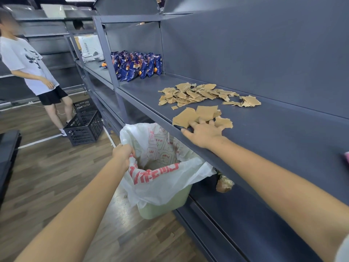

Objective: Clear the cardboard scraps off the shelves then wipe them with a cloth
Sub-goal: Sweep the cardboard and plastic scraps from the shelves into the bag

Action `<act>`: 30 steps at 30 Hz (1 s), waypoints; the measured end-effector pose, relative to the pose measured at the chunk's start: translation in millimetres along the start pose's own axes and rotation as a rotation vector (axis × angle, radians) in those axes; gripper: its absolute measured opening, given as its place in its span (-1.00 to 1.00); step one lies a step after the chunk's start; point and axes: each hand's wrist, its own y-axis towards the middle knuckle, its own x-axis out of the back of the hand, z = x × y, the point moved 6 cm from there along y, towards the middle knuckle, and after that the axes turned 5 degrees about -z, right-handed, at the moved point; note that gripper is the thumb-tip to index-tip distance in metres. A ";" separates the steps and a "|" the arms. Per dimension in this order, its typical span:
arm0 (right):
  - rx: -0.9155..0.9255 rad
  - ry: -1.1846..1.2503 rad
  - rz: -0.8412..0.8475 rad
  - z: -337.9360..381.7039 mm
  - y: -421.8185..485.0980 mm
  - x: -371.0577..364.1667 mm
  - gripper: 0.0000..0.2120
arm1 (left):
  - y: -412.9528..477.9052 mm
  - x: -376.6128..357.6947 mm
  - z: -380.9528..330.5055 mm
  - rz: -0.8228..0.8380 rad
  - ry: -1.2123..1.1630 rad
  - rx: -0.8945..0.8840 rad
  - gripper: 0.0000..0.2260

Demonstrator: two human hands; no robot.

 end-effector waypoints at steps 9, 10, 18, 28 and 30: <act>0.319 -0.157 -0.008 66.8 -37.5 -16.7 -0.47 | 1.9 -1.4 -1.2 0.021 0.027 -0.008 -0.55; 0.350 -0.170 -0.010 72.5 -41.7 -18.3 -0.48 | 2.0 -1.3 -0.8 0.019 0.033 -0.005 -0.55; 0.384 -0.007 -0.167 78.2 -16.8 2.5 -0.62 | 7.0 1.9 3.4 0.021 -0.002 0.009 -0.53; -0.054 -0.056 0.038 -29.9 60.3 -5.3 -0.44 | 12.5 0.3 4.3 -0.004 -0.035 0.018 -0.48; -0.002 -0.049 0.032 -16.6 54.6 -8.1 -0.44 | 13.4 0.7 4.6 -0.006 -0.034 0.023 -0.46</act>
